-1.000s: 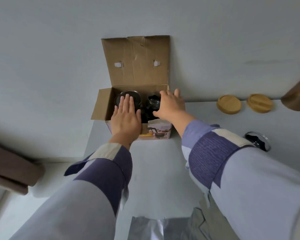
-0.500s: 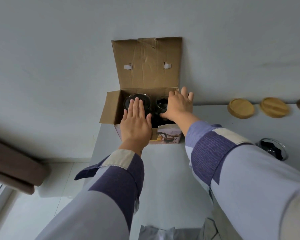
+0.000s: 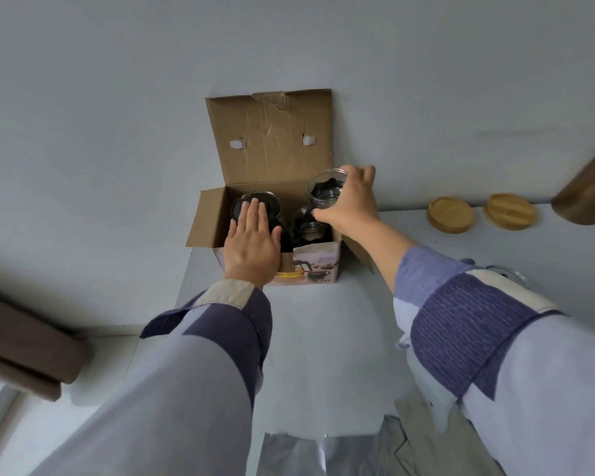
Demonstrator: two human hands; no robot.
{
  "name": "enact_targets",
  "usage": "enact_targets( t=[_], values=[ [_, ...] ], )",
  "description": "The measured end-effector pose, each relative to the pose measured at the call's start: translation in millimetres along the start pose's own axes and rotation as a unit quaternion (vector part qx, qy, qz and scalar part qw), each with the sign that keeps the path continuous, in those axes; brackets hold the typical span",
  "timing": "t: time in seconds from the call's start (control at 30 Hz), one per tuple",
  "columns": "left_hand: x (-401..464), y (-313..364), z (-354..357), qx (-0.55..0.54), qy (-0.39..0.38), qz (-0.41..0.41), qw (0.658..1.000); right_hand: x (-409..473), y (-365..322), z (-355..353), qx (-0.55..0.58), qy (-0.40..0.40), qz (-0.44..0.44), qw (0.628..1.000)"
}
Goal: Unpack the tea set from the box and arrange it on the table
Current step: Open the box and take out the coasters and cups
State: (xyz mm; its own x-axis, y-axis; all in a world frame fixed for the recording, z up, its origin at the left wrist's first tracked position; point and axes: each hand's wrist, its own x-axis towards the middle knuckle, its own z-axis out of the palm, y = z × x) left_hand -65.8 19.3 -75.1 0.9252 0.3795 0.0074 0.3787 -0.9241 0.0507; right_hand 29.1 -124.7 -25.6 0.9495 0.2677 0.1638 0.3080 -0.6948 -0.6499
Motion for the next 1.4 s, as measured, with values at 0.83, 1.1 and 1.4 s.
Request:
enact_targets(
  t=[0.83, 1.1, 1.4],
  values=[
    [-107, 260, 75, -0.047, -0.196, 0.108, 0.974, -93, 273, -186, 0.056, 0.051, 0.203, 0.976],
    [-107, 272, 96, 0.007, -0.228, 0.088, 0.970, -100, 336, -186, 0.085, 0.071, 0.222, 0.969],
    [-107, 272, 103, 0.015, -0.227, 0.082, 0.970, -96, 364, -175, 0.086, 0.084, 0.222, 0.967]
  ],
)
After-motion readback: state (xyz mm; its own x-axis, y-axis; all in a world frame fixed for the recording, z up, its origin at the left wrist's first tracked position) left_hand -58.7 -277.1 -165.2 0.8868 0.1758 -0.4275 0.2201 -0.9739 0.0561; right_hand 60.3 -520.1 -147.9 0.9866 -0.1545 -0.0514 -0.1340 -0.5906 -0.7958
